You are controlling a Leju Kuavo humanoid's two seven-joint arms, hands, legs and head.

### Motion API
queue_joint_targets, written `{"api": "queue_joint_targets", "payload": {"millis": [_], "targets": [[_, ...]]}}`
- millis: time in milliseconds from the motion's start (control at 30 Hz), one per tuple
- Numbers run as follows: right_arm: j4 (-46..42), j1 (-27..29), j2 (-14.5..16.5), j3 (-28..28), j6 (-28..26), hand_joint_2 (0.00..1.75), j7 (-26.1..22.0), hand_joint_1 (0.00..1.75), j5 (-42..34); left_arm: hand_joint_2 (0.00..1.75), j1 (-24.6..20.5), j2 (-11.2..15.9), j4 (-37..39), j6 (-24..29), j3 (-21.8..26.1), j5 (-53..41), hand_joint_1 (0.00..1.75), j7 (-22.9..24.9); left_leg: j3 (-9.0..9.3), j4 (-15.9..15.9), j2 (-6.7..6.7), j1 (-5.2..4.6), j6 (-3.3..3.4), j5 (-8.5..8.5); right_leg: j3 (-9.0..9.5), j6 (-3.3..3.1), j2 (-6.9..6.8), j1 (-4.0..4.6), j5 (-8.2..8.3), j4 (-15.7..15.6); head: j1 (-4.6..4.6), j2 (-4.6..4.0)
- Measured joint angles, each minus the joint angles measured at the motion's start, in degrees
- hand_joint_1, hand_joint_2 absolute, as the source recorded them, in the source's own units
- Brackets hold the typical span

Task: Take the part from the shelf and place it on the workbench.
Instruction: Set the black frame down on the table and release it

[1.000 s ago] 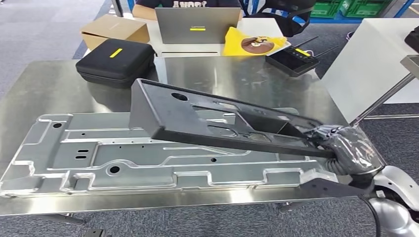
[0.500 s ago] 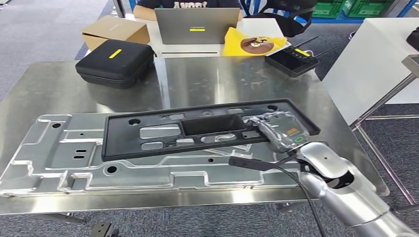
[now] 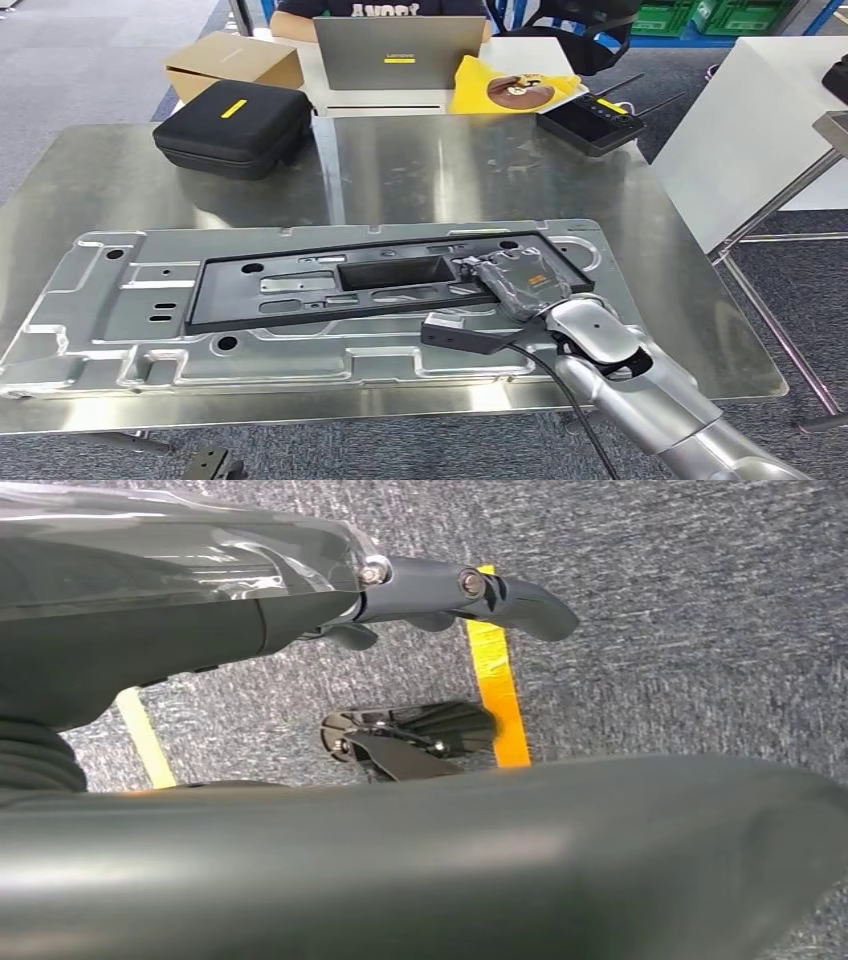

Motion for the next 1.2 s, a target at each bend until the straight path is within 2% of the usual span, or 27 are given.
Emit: {"api": "queue_joint_targets", "payload": {"millis": [133,267,433,567,733,867,933,1033,1200], "targets": [[1.9,-0.2,0.1,-0.5,0.0,1.75,0.7,1.75,0.4,1.75,0.0,0.0,0.0,-0.8,-0.1,0.2,0.0,-0.9,0.0,0.0,0.0,0.0,0.0,0.0,0.0,0.0,0.01,0.0,0.0,0.0,0.0,0.0],[3.4,-0.3,0.1,-1.5,-0.2,0.0,1.2,0.0,1.3,1.75,0.0,0.0,0.0,-1.9,-0.1,0.7,0.0,-2.1,0.0,0.0,0.0,-0.01,0.0,0.0,-0.01,0.0,0.01,0.0,0.0,0.0,0.0,0.0],[5.1,-0.3,0.3,-2.5,-0.8,0.0,1.5,0.0,2.2,1.75,0.0,0.0,0.0,-2.3,-0.1,0.9,0.0,-2.2,0.0,0.0,0.0,0.0,0.0,0.0,-0.02,0.0,0.01,0.01,0.0,0.0,0.0,0.0],[5.9,-0.3,0.6,-3.3,-1.1,0.0,1.4,0.0,2.5,0.0,-0.1,0.0,0.0,-2.8,-0.2,0.9,0.0,-2.5,0.01,0.0,0.0,0.0,0.0,0.0,-0.01,0.0,0.01,0.01,0.0,0.0,0.0,0.0],[6.0,-0.2,0.9,-3.9,-1.2,0.0,0.9,0.0,2.3,0.0,-0.1,0.0,0.0,-2.2,-0.4,0.7,0.0,-2.4,0.01,0.0,0.0,0.0,0.0,0.0,-0.01,0.0,0.02,0.0,0.0,0.0,0.0,0.0],[6.0,0.0,1.4,-4.8,-0.8,0.0,-1.4,0.0,-1.7,0.0,-0.1,0.0,0.0,-1.8,-0.5,0.8,0.0,-2.1,0.01,0.0,0.0,-0.01,0.0,0.0,-0.01,0.0,0.02,0.0,0.0,0.0,0.0,0.0],[5.8,0.0,1.6,-5.6,0.3,0.0,-3.9,0.0,-7.2,0.0,-0.1,0.0,0.0,-1.6,-0.6,1.0,0.0,-2.0,0.04,0.0,0.0,0.0,0.0,0.0,-0.01,0.0,0.02,0.0,0.0,0.0,0.0,0.0],[4.7,1.0,1.9,-8.2,3.4,0.0,-8.7,0.0,-20.3,0.0,-0.1,0.0,0.0,-1.7,-0.6,1.3,0.0,-1.9,0.06,0.0,0.0,0.0,0.0,0.0,0.0,0.0,0.0,0.0,0.0,0.0,0.0,0.0],[-0.4,5.5,1.8,-13.6,7.7,0.0,-15.9,0.0,-40.1,0.0,0.1,0.0,0.0,-2.4,-0.6,1.8,0.0,-2.7,0.05,0.0,-0.02,-0.01,0.0,0.0,0.01,0.0,-0.04,0.0,0.0,0.0,0.0,0.0]]}}
